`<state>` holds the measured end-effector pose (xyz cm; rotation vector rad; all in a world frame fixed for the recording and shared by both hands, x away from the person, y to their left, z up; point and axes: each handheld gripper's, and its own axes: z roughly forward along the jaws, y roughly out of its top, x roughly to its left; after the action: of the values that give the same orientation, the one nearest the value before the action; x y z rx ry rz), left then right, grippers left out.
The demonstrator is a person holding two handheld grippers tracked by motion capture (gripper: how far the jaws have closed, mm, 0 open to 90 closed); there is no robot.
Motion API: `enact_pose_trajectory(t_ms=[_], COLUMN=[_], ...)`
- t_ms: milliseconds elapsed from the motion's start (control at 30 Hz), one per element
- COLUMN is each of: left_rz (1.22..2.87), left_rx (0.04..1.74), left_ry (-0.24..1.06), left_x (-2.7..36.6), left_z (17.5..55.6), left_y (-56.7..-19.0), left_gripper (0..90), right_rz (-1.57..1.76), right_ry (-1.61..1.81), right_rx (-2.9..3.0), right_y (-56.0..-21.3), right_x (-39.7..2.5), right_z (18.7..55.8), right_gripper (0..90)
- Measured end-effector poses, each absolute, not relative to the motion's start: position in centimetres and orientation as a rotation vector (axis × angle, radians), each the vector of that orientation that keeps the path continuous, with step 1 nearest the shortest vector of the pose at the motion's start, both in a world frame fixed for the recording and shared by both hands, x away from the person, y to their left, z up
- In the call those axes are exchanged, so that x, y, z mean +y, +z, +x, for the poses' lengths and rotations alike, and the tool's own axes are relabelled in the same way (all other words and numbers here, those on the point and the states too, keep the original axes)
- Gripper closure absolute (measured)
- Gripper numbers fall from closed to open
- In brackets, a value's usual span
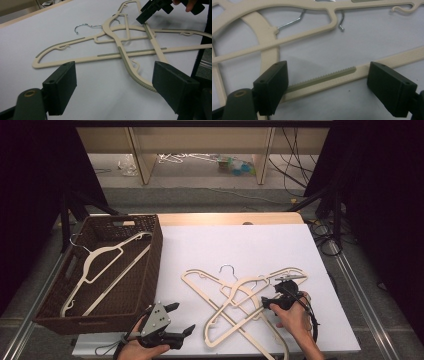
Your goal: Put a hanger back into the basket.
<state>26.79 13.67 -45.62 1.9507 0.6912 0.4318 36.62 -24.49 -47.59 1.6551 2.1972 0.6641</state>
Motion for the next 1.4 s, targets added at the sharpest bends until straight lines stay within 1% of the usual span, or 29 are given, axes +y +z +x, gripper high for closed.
enact_pose_trajectory(t_ms=[133, 233, 400, 467, 500, 533, 633, 667, 733, 767, 833, 900, 933, 1000, 1067, 1100, 1133, 1167, 1300, 1400], left_rz=[1.949, 1.95, 1.966, 1.972, 1.971, 1.976, 1.988, 1.987, 1.989, 1.995, 2.002, 1.994, 1.991, 2.003, 2.009, 2.007, 2.01, 2.022, 2.017, 2.026], left_rx=[0.691, 0.687, 0.677, 0.67, 0.66, 0.653, 0.634, 0.643, 0.639, 0.636, 0.629, 0.617, 0.618, 0.616, 0.601, 0.601, 0.6, 0.594, 0.582, 0.569], left_ry=[0.417, 0.413, 0.42, 0.42, 0.417, 0.422, 0.431, 0.418, 0.415, 0.417, 0.42, 0.416, 0.416, 0.42, 0.416, 0.418, 0.414, 0.422, 0.417, 0.413], left_x=[13.7, 13.6, 13.6, 13.6, 13.6, 13.6, 13.6, 13.5, 13.5, 13.4, 13.4, 13.3, 13.3, 13.3, 13.3, 13.2, 13.2, 13.2, 13.0, 13.0], left_z=[26.7, 26.7, 26.6, 26.6, 26.6, 26.6, 26.6, 26.6, 26.6, 26.6, 26.5, 26.4, 26.4, 26.4, 26.4, 26.4, 26.4, 26.3, 26.3, 26.2], left_y=[-45.7, -45.7, -45.7, -45.7, -45.7, -45.6, -45.6, -45.6, -45.6, -45.7, -45.7, -45.6, -45.6, -45.7, -45.6, -45.6, -45.7, -45.7, -45.6, -45.7], left_gripper=[20.1, 20.1, 20.4, 20.5, 20.6, 20.7, 20.8, 20.8, 20.8, 20.8, 20.8, 20.9, 20.9, 20.9, 20.9, 20.9, 20.9, 20.9, 20.8, 20.8], right_rz=[1.601, 1.588, 1.563, 1.591, 1.605, 1.583, 1.665, 1.636, 1.683, 1.72, 1.703, 1.687, 1.74, 1.741, 1.756, 1.756, 1.769, 1.749, 1.741, 1.783], right_ry=[0.642, 0.638, 0.63, 0.635, 0.637, 0.636, 0.611, 0.594, 0.582, 0.571, 0.562, 0.532, 0.534, 0.548, 0.55, 0.559, 0.558, 0.536, 0.555, 0.555], right_rx=[2.252, 2.27, 2.296, 2.281, 2.267, 2.284, 2.271, 2.296, 2.294, 2.285, 2.302, 2.339, 2.336, 2.351, 2.365, 2.358, 2.359, 2.372, 2.384, 2.351], right_y=[-47.4, -47.3, -47.0, -47.0, -46.9, -46.9, -46.7, -46.7, -46.7, -46.7, -46.7, -46.5, -46.3, -46.0, -46.3, -46.3, -46.4, -46.4, -46.7, -46.8], right_x=[-25.0, -25.4, -26.5, -26.6, -26.8, -27.1, -26.9, -26.9, -26.3, -26.0, -25.7, -25.6, -25.5, -25.7, -25.8, -25.7, -25.4, -25.4, -25.2, -24.9], right_z=[36.5, 36.4, 36.3, 36.2, 36.2, 36.2, 35.7, 35.8, 35.7, 35.7, 35.7, 35.4, 35.1, 34.9, 35.1, 35.1, 35.0, 35.0, 35.4, 35.4], right_gripper=[21.0, 28.7, 38.8, 39.1, 38.3, 36.0, 29.6, 27.8, 21.2, 20.0, 20.2, 24.4, 25.8, 27.2, 24.0, 20.0, 18.0, 17.9, 9.6, 9.2])
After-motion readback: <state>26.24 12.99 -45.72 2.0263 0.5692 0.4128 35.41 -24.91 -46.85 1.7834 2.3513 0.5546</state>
